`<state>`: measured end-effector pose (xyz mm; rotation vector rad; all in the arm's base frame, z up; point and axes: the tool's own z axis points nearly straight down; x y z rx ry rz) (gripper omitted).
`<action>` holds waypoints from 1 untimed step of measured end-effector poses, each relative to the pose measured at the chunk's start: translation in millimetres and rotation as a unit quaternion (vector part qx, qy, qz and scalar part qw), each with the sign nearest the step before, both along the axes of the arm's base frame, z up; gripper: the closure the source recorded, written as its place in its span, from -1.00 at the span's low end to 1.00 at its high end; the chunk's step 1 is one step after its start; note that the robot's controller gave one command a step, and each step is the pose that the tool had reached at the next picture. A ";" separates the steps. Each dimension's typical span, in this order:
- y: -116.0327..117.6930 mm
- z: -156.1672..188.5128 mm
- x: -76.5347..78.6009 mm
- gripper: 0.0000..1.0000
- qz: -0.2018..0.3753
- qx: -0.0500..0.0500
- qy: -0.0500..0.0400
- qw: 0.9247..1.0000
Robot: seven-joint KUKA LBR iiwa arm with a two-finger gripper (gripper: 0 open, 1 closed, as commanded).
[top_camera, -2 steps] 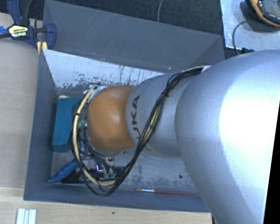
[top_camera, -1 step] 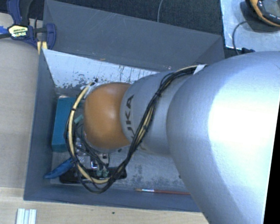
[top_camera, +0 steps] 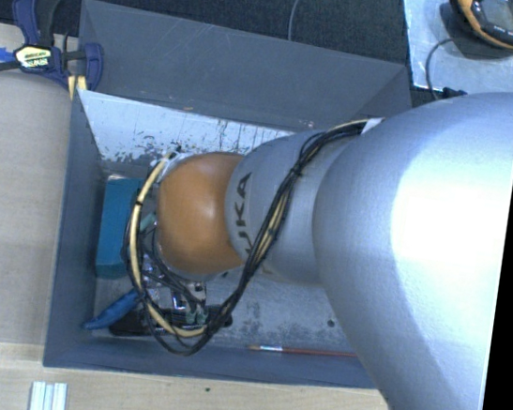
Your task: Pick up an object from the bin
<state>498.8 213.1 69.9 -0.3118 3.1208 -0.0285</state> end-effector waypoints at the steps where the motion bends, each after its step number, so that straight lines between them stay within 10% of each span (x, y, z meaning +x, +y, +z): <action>1: 1.9 -0.1 -10.7 1.00 -0.042 0.001 -0.001 0.999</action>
Offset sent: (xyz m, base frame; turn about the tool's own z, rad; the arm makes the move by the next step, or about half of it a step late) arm -0.0072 0.0042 0.0001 0.1008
